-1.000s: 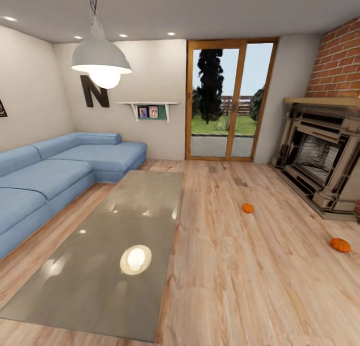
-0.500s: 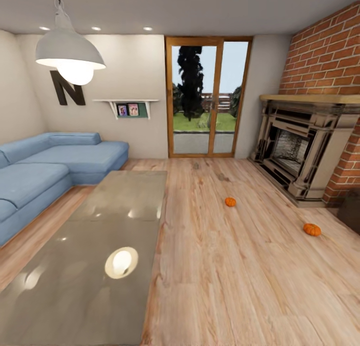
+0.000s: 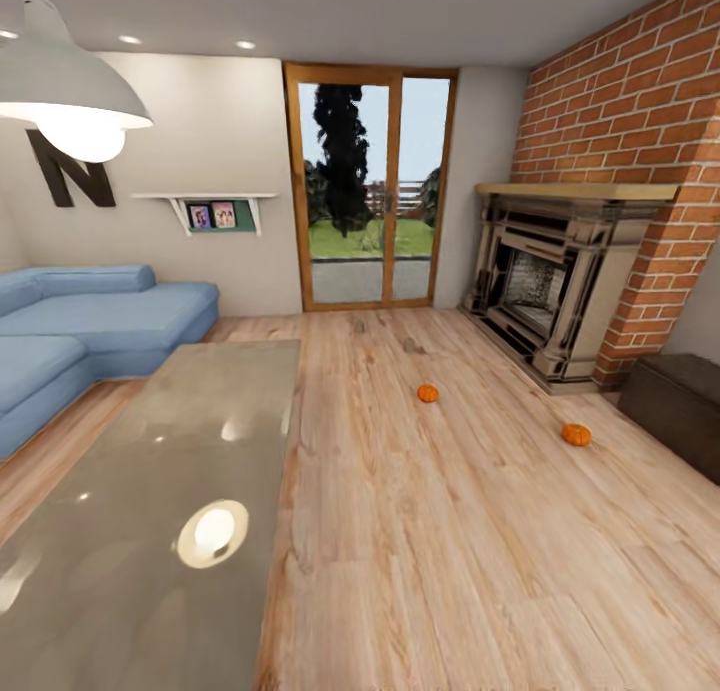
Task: Place each of the two pumpkins and all three candles from the living room inside a cabinet in the living room (use any cabinet), then make sure every cabinet is closed, and position the cauldron so it is next to a table in the living room.
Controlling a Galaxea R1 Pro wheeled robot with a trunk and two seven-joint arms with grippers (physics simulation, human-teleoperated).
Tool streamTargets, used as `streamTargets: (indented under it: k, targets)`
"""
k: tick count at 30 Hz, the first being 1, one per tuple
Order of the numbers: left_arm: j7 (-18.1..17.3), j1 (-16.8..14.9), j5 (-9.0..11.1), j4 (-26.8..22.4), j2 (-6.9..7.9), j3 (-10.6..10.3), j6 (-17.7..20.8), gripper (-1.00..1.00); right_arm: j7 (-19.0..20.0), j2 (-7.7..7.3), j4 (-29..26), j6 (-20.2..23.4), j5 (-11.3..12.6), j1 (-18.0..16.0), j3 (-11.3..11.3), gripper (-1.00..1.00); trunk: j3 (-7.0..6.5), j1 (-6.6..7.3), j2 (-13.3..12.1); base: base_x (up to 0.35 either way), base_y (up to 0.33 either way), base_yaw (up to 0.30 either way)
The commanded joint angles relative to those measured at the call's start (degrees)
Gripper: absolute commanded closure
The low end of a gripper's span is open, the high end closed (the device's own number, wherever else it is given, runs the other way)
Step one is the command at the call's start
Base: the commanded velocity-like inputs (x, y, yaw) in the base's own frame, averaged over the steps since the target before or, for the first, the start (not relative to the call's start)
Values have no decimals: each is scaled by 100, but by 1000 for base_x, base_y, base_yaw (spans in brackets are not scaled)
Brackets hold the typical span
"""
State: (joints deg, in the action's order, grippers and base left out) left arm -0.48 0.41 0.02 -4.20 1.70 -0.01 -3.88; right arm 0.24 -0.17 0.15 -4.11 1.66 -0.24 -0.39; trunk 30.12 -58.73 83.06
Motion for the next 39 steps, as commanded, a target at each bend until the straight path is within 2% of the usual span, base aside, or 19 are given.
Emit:
streamTargets:
  k: [1, 6, 11, 17, 39]
  targets:
    - [-5, 4, 3, -11, -1, 0, -7, -100, 3, 0, 3, -19, 21, -2, -4, -100, 9, 0, 2, 0, 0, -243]
    - [-5, 6, 6, -11, -9, -2, -7, -100, 3, 5, 3, -135, 286, -2, 0, -100, 37, 0, 2, 0, 0, -241]
    - [-5, 4, -1, -11, 1, -7, -7, -100, 3, 5, 26, -556, 510, -2, 3, -100, 65, 0, 2, 0, 0, -232]
    - [-5, 3, -1, -11, -3, -8, -7, -100, 3, 8, 45, -744, 538, -2, 17, -100, 99, 0, 2, 0, 0, -231]
    - [-5, 9, -1, -11, -3, -8, -7, -100, 6, 4, 55, -766, 535, -2, 18, -100, 234, 0, 2, 0, 0, -224]
